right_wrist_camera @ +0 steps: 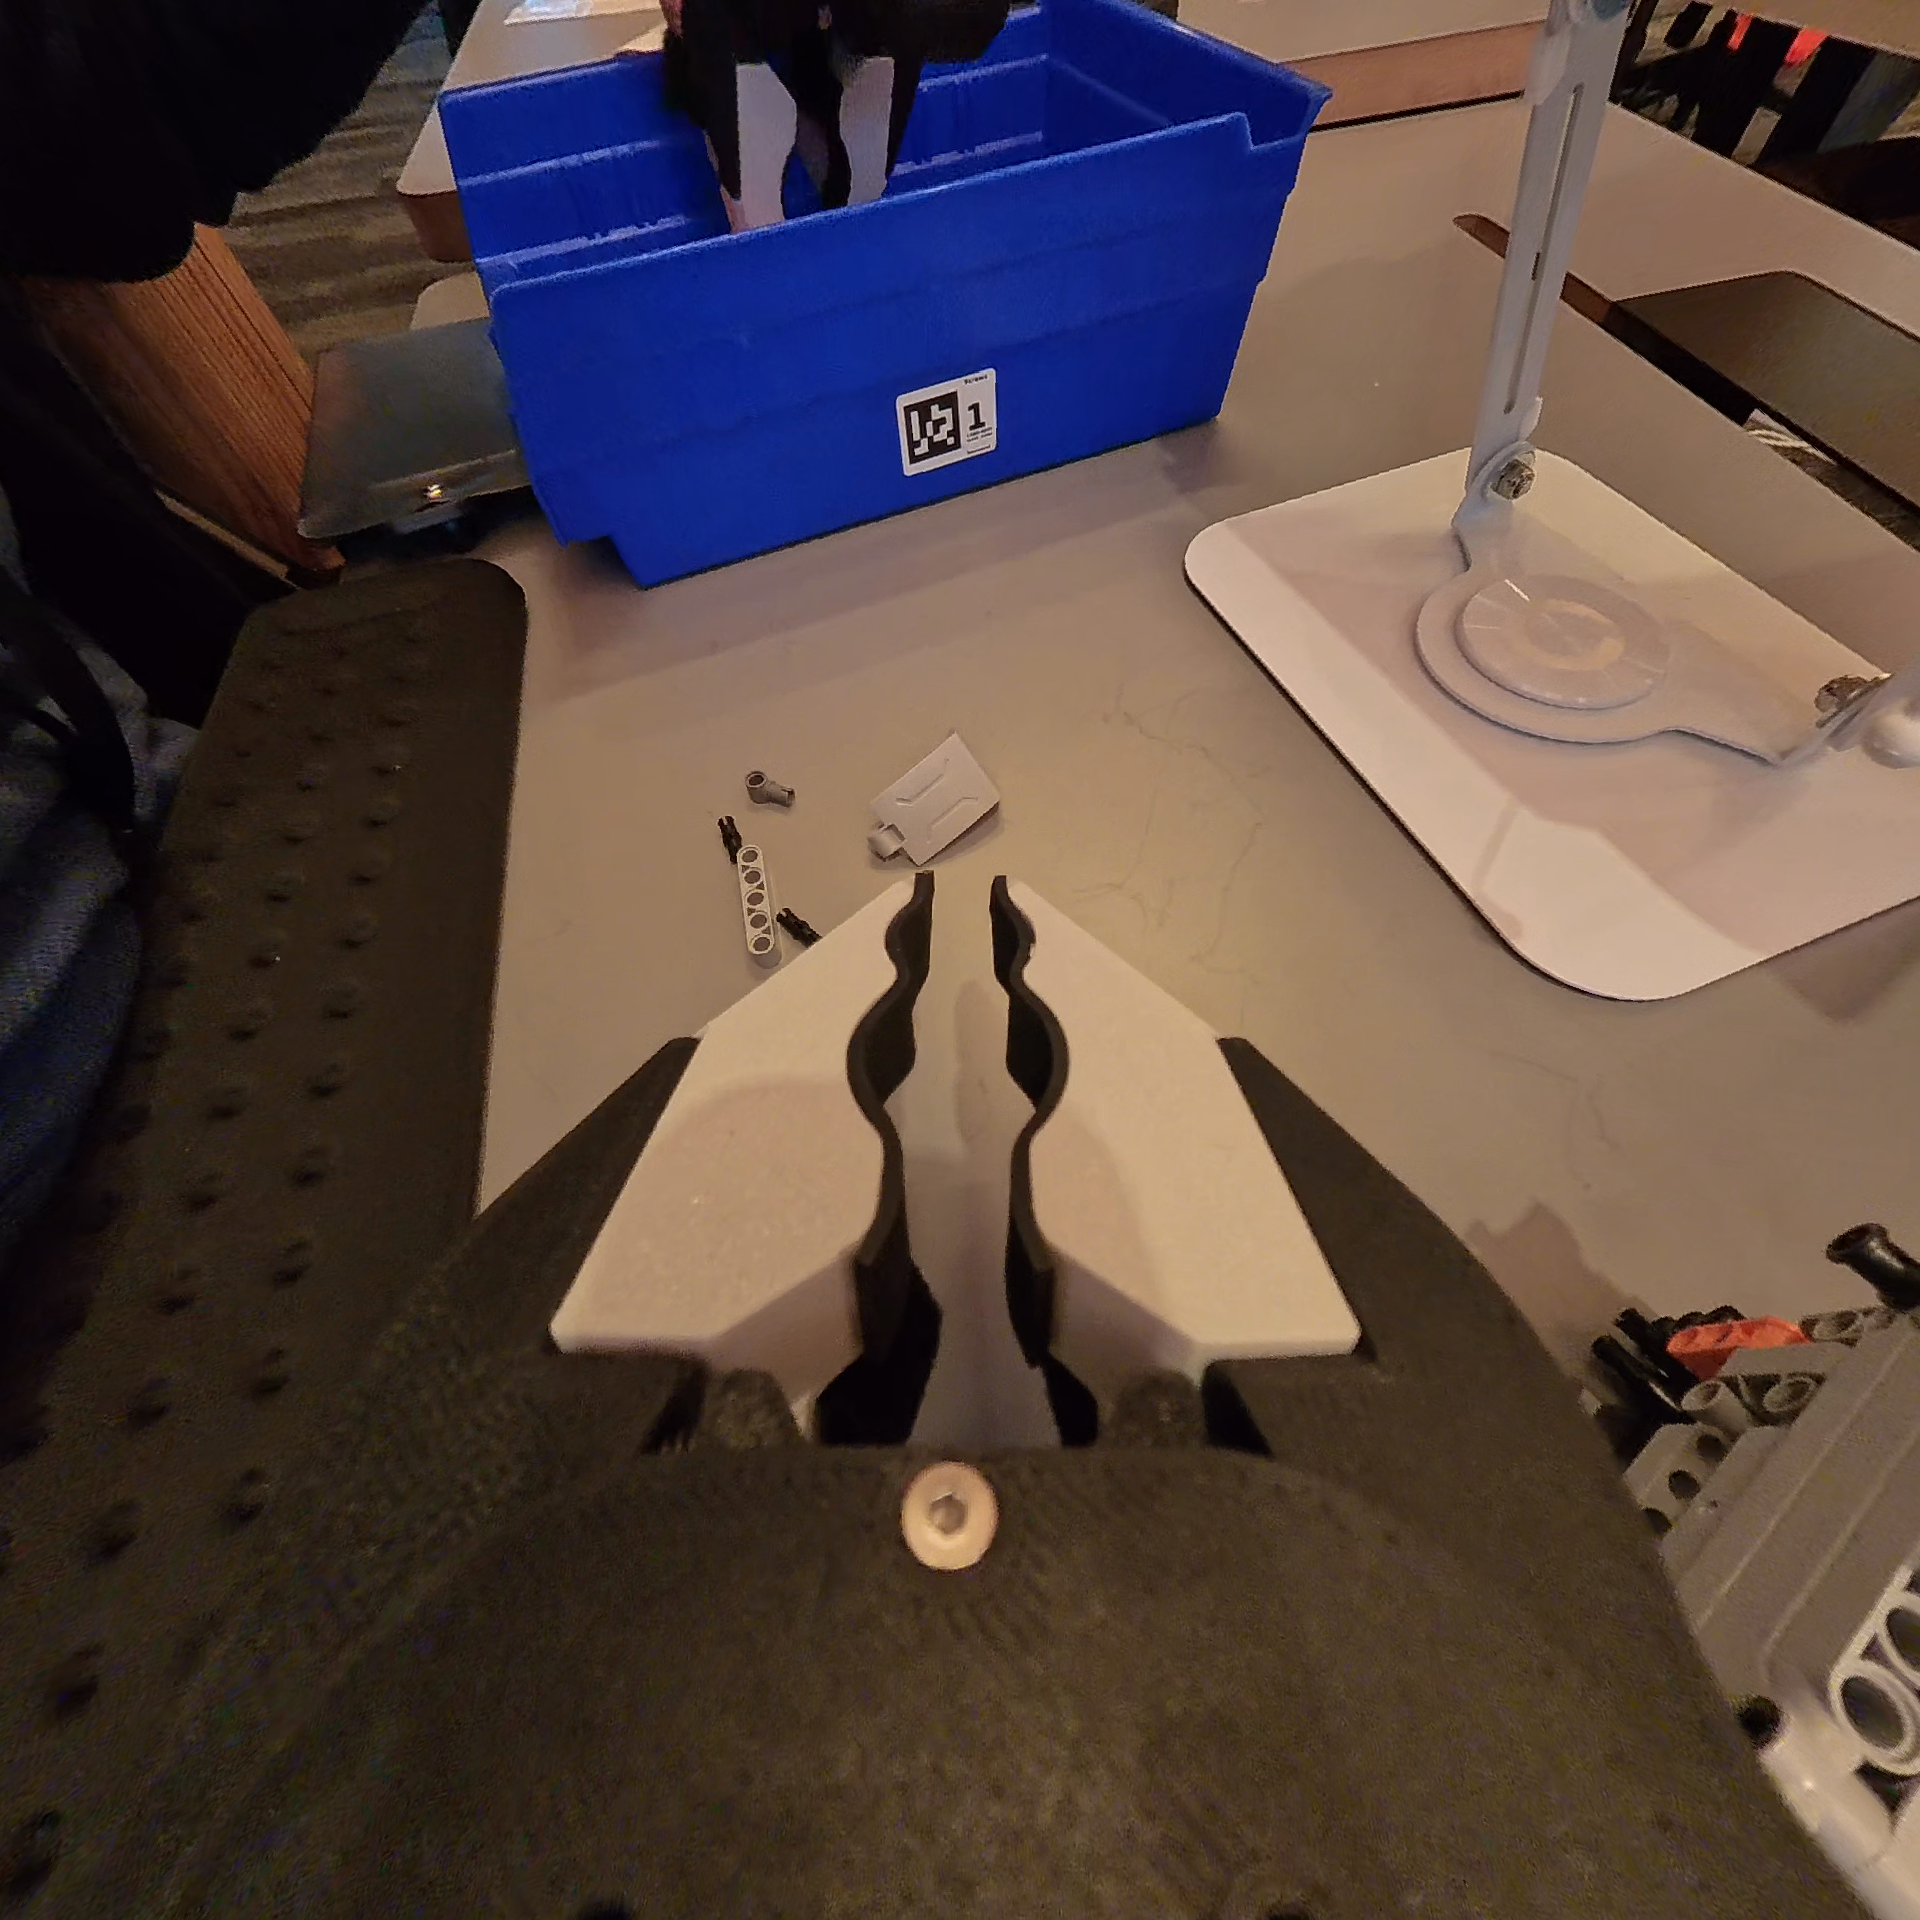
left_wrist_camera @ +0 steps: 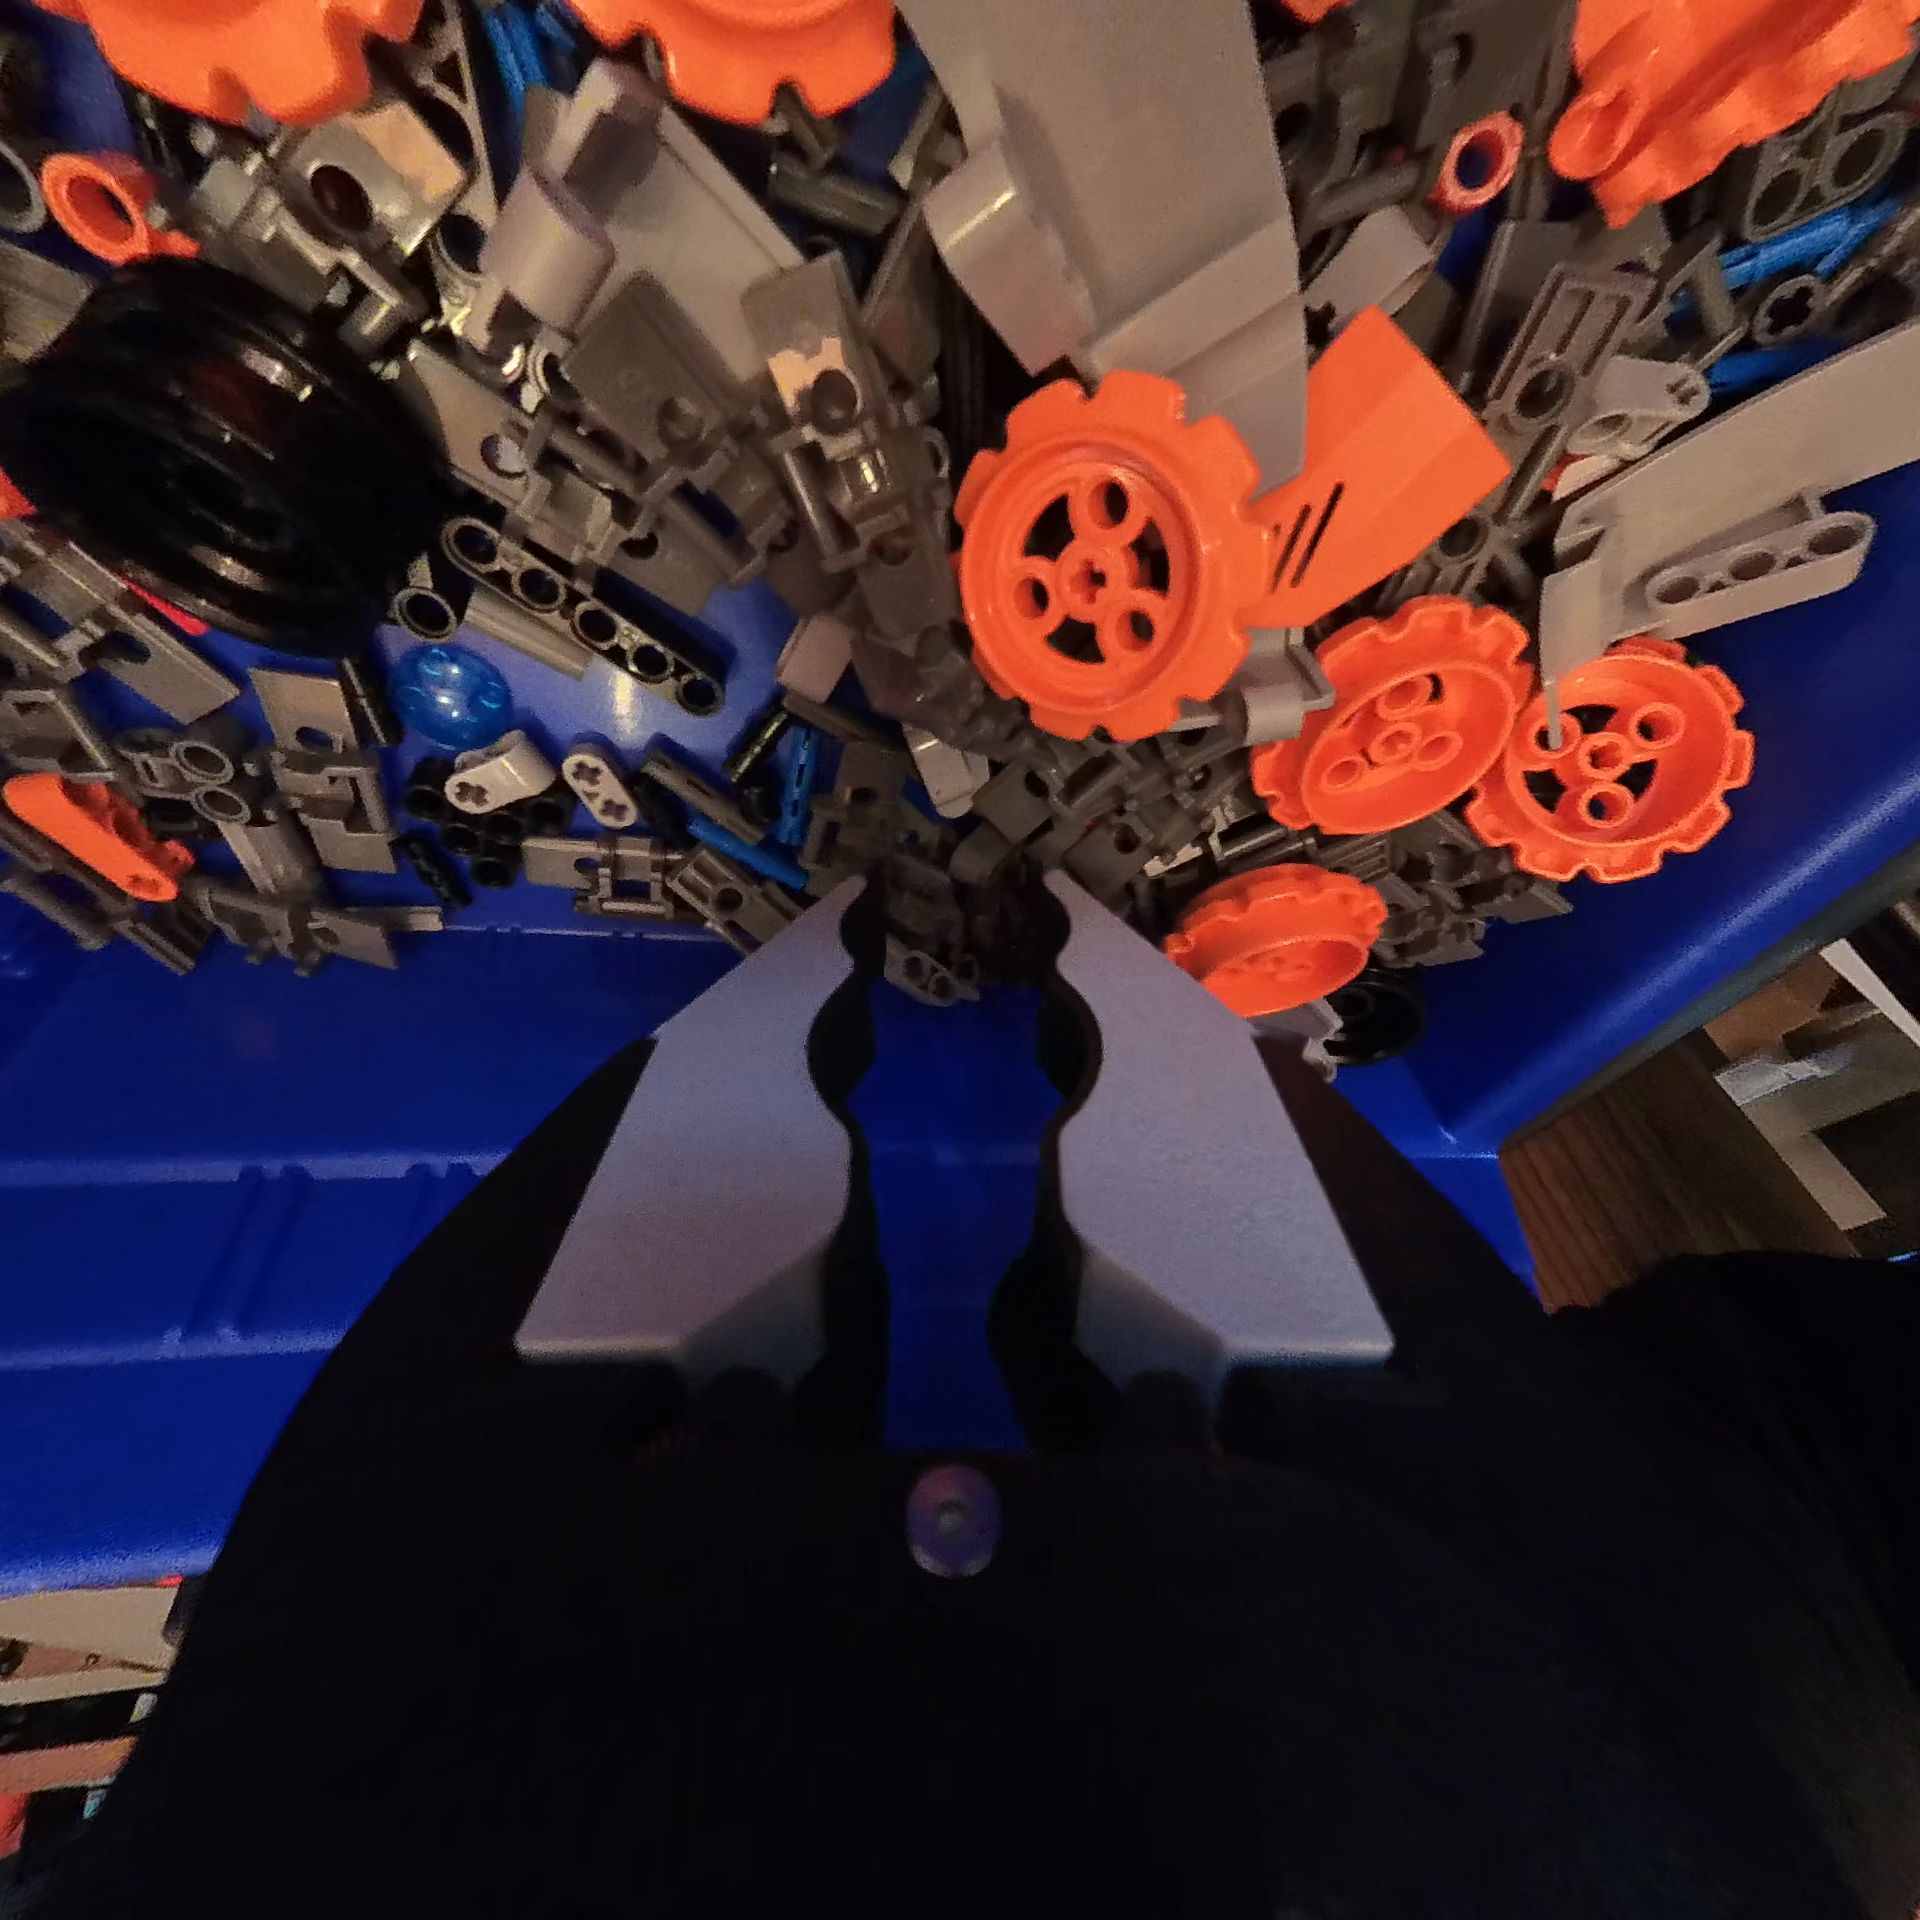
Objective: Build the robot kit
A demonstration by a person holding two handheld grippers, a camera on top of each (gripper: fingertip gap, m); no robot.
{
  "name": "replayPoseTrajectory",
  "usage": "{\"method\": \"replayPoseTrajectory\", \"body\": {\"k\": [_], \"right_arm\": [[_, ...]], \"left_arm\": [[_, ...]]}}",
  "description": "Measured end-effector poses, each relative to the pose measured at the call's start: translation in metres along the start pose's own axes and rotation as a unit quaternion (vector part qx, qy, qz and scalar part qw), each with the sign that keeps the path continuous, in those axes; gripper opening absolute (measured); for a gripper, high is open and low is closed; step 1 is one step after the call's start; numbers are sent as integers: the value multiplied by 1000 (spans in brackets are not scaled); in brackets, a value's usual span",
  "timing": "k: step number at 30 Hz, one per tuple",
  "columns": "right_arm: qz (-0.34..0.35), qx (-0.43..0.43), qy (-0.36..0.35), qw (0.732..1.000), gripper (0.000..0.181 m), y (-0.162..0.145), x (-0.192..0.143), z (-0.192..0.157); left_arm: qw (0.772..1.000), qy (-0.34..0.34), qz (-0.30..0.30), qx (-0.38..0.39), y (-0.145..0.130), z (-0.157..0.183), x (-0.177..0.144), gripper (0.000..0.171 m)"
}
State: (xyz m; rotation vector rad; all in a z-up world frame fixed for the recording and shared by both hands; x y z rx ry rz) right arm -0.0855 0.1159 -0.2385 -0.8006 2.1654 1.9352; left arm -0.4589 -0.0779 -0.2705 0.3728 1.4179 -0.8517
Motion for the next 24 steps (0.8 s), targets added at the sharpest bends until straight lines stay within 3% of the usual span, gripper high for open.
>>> {"method": "replayPoseTrajectory", "body": {"k": [3,5,13,24], "right_arm": [[1,0,-1,1000,8,0,0,0],[2,0,-1,1000,8,1,-1,0],[4,0,0,1000,8,1,-1,0],[-3,5,0,1000,8,-2,1,2]], "left_arm": [[1000,0,7,1,1,-1,0,23],[999,17,26,7,3,-4,-5,9],[997,44,66,10,11,-11,-21,9],[981,105,162,-3,43,-41,-57,10]]}}
Point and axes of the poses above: each gripper's, where its closed fingertips meet, x out along the fingers, y out of its top, z = x × y across the jaws, the point moved 5 cm from there along -x, back along the fingers, and after that the axes turned 7 degrees about x, right-handed, at the moved point
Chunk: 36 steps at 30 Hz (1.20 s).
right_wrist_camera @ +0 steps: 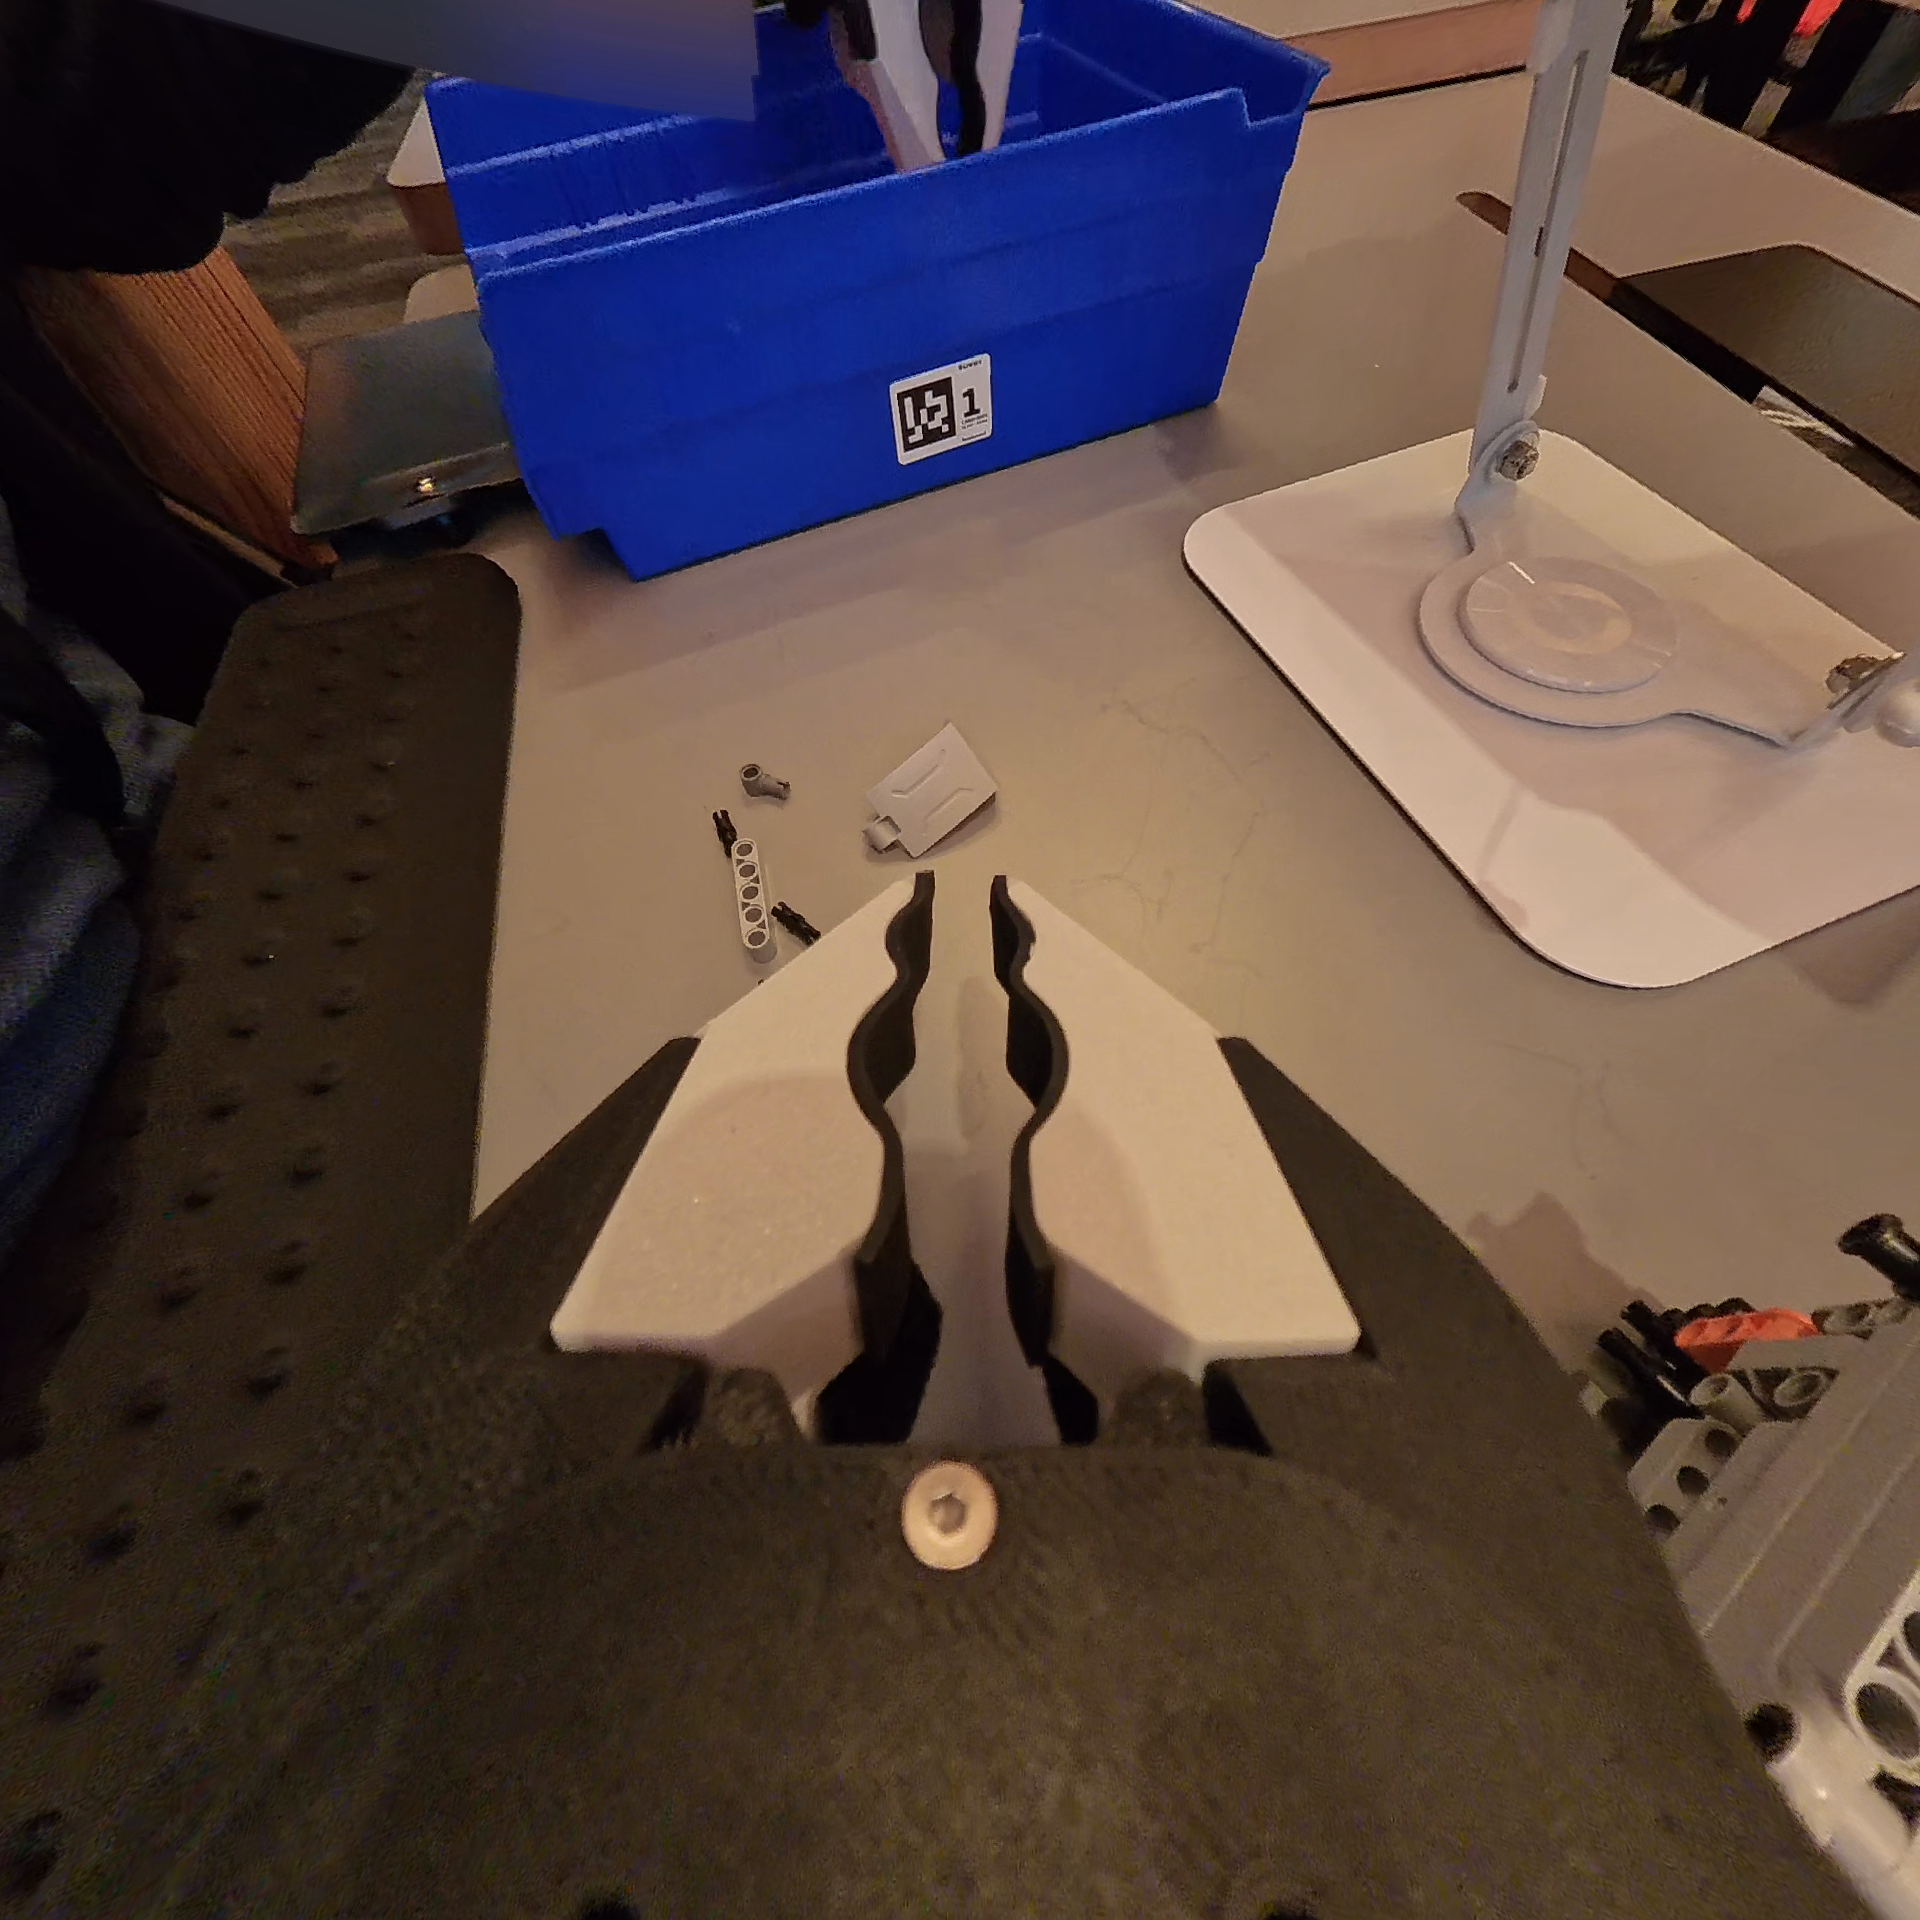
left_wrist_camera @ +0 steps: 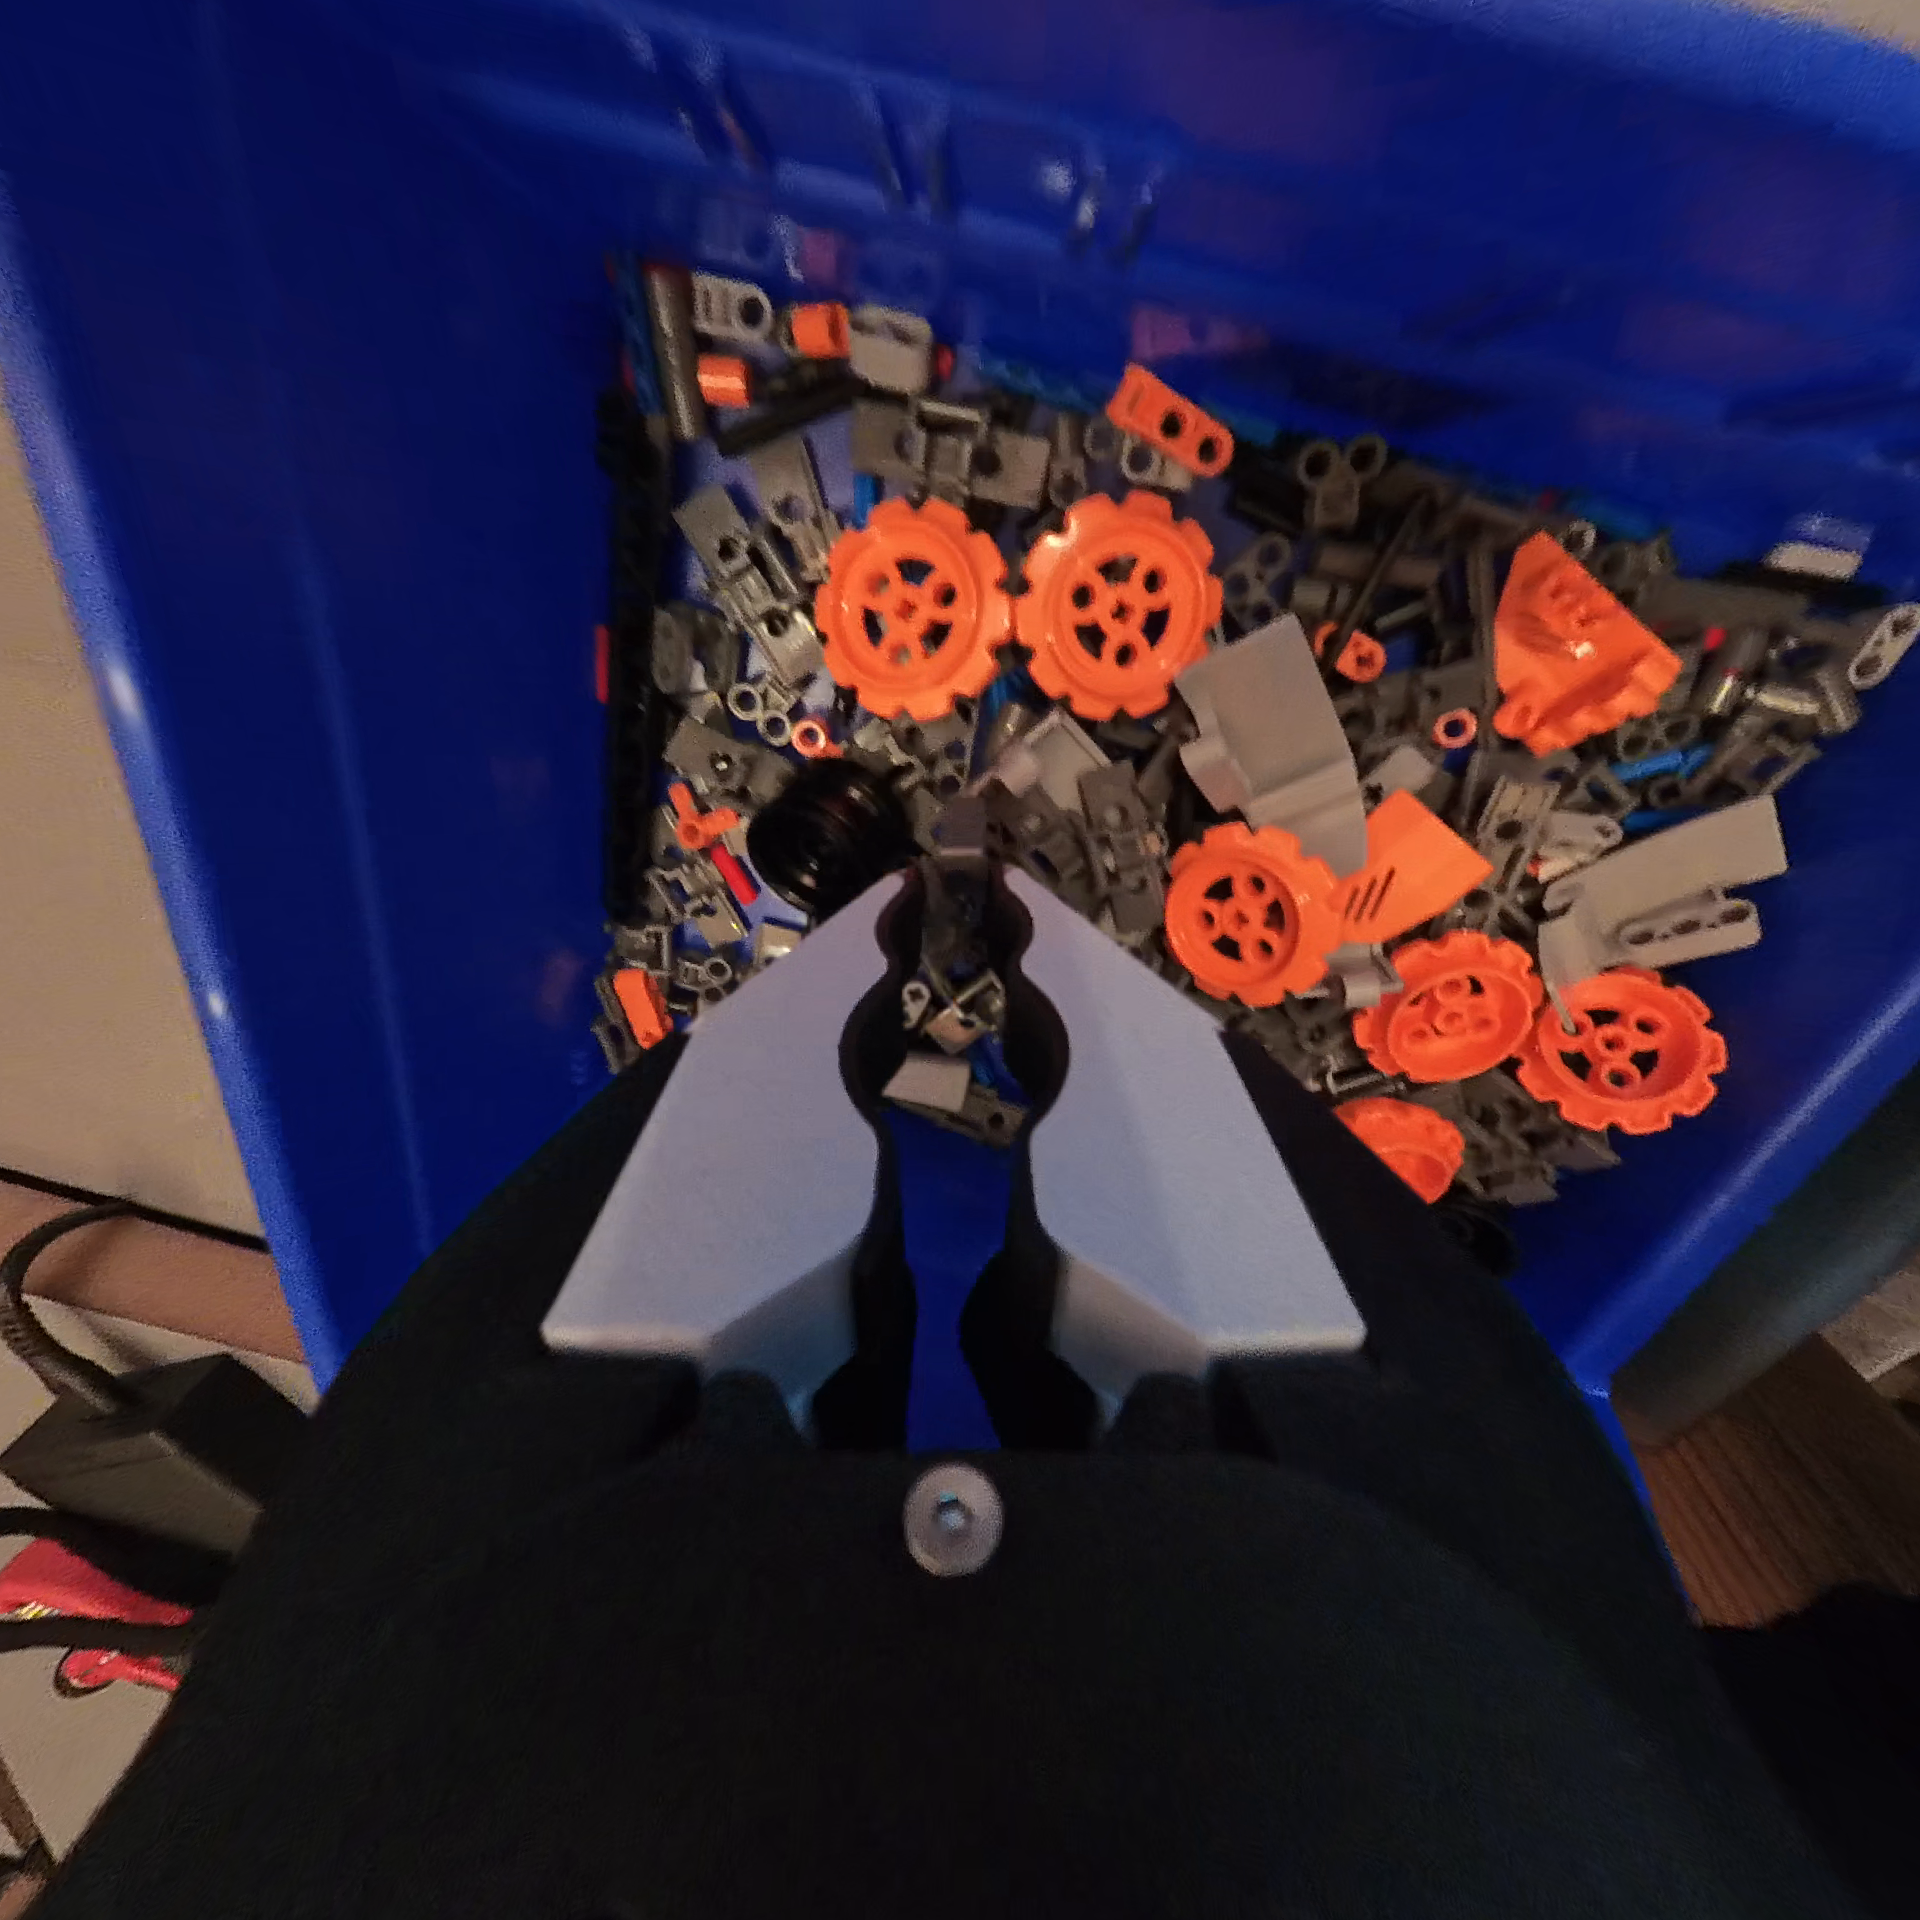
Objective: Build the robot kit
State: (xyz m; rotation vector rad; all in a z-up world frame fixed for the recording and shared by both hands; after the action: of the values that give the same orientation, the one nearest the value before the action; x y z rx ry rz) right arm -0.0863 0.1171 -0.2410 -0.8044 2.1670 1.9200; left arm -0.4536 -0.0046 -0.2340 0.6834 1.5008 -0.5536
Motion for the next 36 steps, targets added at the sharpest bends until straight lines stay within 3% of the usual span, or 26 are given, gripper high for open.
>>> {"method": "replayPoseTrajectory", "body": {"k": [3,8,13,19,25,32,36], "right_arm": [[0,0,0,1000,8,0,0,0],[0,0,1,1000,8,0,0,0],[-2,1,1,1000,8,-1,1,0],[-4,1,0,1000,8,-2,1,1],[-4,2,0,1000,8,-2,1,1],[-5,4,1,1000,8,-2,2,1],[-4,4,1,1000,8,-2,1,1]], "left_arm": [[1000,-8,2,-7,0,0,-2,26],[999,-18,-26,-12,-18,7,-6,27],[994,-76,-77,-12,-42,28,-2,31],[989,-105,-104,9,-46,43,20,27],[992,-84,-91,17,-38,34,23,5],[999,-17,-41,-18,-26,-1,9,5],[998,6,-44,-45,-29,-14,6,10]]}}
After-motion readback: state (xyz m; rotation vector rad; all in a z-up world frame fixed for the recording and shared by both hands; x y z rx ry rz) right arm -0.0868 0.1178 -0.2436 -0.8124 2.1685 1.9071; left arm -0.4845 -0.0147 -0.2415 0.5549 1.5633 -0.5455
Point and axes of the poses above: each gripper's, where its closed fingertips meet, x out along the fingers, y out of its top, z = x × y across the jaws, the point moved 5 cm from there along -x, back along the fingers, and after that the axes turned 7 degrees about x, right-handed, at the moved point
